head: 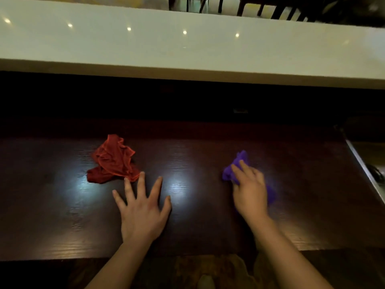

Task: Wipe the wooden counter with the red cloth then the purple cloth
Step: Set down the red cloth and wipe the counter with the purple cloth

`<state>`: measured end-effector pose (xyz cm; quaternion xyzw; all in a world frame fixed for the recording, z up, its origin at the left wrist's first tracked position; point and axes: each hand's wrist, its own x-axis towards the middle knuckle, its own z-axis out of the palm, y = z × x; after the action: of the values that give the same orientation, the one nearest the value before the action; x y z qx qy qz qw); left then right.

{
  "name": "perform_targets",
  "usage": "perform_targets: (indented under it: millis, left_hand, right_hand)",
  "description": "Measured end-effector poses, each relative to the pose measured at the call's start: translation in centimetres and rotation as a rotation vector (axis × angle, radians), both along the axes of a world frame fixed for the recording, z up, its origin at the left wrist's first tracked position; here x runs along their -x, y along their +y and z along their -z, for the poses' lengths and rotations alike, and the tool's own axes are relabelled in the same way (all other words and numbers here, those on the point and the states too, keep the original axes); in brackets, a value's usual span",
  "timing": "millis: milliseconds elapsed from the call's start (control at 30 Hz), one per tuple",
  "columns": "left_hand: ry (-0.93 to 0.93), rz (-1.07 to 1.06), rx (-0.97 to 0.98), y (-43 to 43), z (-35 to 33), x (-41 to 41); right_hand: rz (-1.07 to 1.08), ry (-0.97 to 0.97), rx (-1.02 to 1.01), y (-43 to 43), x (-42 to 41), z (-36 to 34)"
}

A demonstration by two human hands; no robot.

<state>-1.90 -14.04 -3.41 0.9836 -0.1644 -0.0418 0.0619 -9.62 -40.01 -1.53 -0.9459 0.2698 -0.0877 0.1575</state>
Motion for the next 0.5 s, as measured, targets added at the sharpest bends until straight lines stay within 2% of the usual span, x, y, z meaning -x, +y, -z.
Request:
perform_targets:
  millis: [100,167,233,367,433,500]
  left_hand:
    - [-0.053,0.005,0.018,0.1,0.1,0.2]
    - [-0.083,0.015,0.028,0.2,0.3,0.3]
    - [-0.12,0.041,0.039,0.2,0.4,0.3]
    - [-0.128,0.102,0.035,0.0,0.4,0.3]
    - [-0.103,0.11,0.045,-0.7,0.2,0.2]
    - [-0.061,0.074,0.067,-2.4,-0.1,0.2]
  right_hand:
    - [-0.316,0.019,-0.022,5.7,1.3,0.7]
    - [-0.437,0.017,-0.003,5.6,3.0,1.0]
    - [-0.36,0.019,0.016,2.3,4.1,1.0]
    - [0.03,0.078,0.102,-6.0,5.8,0.1]
    - [0.21,0.057,0.09,-7.1,5.3,-0.3]
    - [0.224,0.057,0.091,-5.5,4.3,-0.1]
